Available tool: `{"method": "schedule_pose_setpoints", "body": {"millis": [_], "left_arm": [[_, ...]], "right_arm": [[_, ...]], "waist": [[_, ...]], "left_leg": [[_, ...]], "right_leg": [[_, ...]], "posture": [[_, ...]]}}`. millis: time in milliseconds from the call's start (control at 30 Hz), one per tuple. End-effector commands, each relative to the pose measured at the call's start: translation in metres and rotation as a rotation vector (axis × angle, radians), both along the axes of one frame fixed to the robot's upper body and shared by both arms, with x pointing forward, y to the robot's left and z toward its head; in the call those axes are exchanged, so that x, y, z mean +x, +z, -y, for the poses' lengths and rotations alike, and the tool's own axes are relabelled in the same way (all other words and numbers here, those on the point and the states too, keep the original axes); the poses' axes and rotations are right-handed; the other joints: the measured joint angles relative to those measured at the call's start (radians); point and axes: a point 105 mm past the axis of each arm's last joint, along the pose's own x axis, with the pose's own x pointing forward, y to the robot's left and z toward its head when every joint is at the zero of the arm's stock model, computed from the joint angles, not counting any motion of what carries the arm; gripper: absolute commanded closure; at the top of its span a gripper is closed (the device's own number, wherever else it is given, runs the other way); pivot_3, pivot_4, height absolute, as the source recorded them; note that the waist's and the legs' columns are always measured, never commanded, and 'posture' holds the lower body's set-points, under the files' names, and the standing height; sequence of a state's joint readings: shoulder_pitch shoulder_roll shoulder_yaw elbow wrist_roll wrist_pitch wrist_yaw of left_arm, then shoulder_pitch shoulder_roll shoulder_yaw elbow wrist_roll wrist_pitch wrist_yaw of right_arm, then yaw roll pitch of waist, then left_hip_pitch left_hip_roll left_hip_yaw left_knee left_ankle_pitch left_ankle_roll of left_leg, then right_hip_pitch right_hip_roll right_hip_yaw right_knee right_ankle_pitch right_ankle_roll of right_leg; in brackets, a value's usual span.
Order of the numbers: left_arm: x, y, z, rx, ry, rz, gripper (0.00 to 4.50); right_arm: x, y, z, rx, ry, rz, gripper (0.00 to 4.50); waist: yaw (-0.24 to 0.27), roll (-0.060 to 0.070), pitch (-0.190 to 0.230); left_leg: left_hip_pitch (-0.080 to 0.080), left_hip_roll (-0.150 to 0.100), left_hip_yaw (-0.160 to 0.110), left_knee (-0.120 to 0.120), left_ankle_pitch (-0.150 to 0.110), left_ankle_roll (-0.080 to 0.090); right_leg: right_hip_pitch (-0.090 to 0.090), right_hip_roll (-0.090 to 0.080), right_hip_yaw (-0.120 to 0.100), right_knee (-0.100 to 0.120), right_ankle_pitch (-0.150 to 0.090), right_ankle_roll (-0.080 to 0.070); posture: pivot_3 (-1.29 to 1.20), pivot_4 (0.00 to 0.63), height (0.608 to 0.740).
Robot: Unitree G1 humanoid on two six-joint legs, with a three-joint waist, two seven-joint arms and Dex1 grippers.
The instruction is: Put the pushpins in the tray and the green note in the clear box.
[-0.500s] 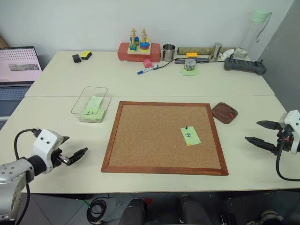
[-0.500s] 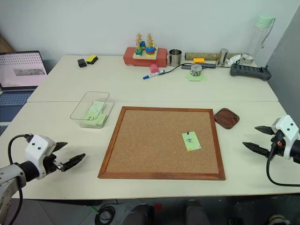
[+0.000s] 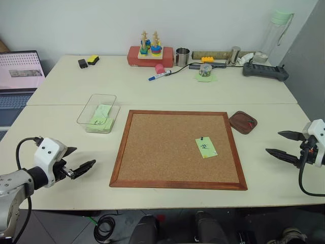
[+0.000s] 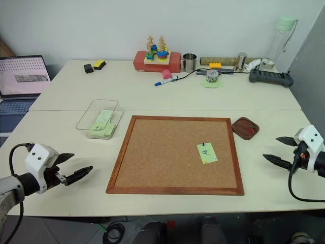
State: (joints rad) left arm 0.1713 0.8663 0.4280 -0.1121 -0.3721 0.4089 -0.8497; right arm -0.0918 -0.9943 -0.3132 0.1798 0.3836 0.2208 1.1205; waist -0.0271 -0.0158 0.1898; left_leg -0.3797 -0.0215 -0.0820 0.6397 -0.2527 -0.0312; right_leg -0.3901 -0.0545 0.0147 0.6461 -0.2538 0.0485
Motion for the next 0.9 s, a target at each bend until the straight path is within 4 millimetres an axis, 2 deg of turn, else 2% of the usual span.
{"method": "schedule_pose_setpoints", "body": {"millis": [33, 233, 533, 633, 700, 733, 800, 900], "left_arm": [[0.002, 0.013, -0.001, 0.036, 0.008, 0.037, 0.01], [0.001, 0.021, 0.014, -0.04, -0.053, 0.06, 0.01], [0.004, 0.018, 0.017, -0.026, -0.072, 0.044, 0.01], [0.007, 0.024, 0.029, -0.057, -0.129, 0.056, 0.01], [0.009, 0.03, 0.041, -0.069, -0.181, 0.068, 0.36], [0.011, 0.031, 0.054, -0.05, -0.244, 0.068, 0.45], [0.012, 0.034, 0.077, -0.034, -0.348, 0.073, 0.9], [0.015, 0.037, 0.102, -0.029, -0.453, 0.088, 1.45]], "right_arm": [[0.002, 0.011, -0.002, -0.009, 0.023, 0.046, 0.04], [0.004, 0.013, -0.003, -0.012, 0.029, 0.052, 0.04], [0.002, 0.015, -0.01, -0.017, 0.056, 0.057, 0.04], [-0.001, 0.014, -0.02, -0.014, 0.084, 0.062, 0.04], [-0.003, 0.016, -0.028, -0.013, 0.109, 0.069, 0.0], [-0.003, 0.017, -0.035, -0.014, 0.131, 0.074, 0.0], [-0.004, 0.02, -0.047, -0.015, 0.168, 0.084, 0.0], [-0.004, 0.024, -0.059, -0.01, 0.201, 0.097, 0.0]], "waist": [[0.0, 0.0, 0.0], [0.0, 0.0, 0.0], [0.0, 0.0, 0.0], [0.0, 0.0, 0.0], [0.001, 0.0, 0.0], [0.001, 0.0, 0.0], [0.001, 0.0, 0.0], [0.001, 0.0, 0.0]], "left_leg": [[0.0, 0.0, 0.0, 0.0, 0.0, 0.0], [0.0, 0.0, 0.0, 0.0, 0.0, 0.0], [0.0, 0.0, 0.0, 0.0, 0.0, 0.0], [0.0, 0.0, 0.0, 0.001, 0.0, 0.0], [0.0, 0.0, 0.0, 0.001, 0.0, 0.0], [0.0, 0.0, 0.0, 0.001, 0.0, 0.0], [0.0, 0.0, 0.0, 0.001, 0.0, 0.0], [0.0, -0.001, 0.0, 0.002, 0.0, 0.0]], "right_leg": [[0.0, 0.0, 0.0, 0.0, 0.0, 0.0], [0.0, 0.0, 0.0, 0.0, 0.0, 0.0], [0.0, 0.0, 0.0, 0.0, 0.001, -0.001], [0.0, 0.0, 0.0, 0.0, 0.001, -0.001], [0.0, 0.0, 0.0, 0.001, 0.001, -0.001], [0.0, 0.0, 0.0, 0.001, 0.001, -0.001], [0.0, 0.0, 0.0, 0.001, 0.001, 0.0], [0.001, 0.0, 0.0, 0.001, 0.001, 0.001]], "posture": [[0.0, 0.15, 0.74], [0.0, 0.15, 0.74], [0.0, 0.15, 0.74], [0.0, 0.15, 0.74], [0.0, 0.15, 0.74], [0.0, 0.15, 0.74], [0.0, 0.15, 0.74], [0.0, 0.15, 0.74]]}}
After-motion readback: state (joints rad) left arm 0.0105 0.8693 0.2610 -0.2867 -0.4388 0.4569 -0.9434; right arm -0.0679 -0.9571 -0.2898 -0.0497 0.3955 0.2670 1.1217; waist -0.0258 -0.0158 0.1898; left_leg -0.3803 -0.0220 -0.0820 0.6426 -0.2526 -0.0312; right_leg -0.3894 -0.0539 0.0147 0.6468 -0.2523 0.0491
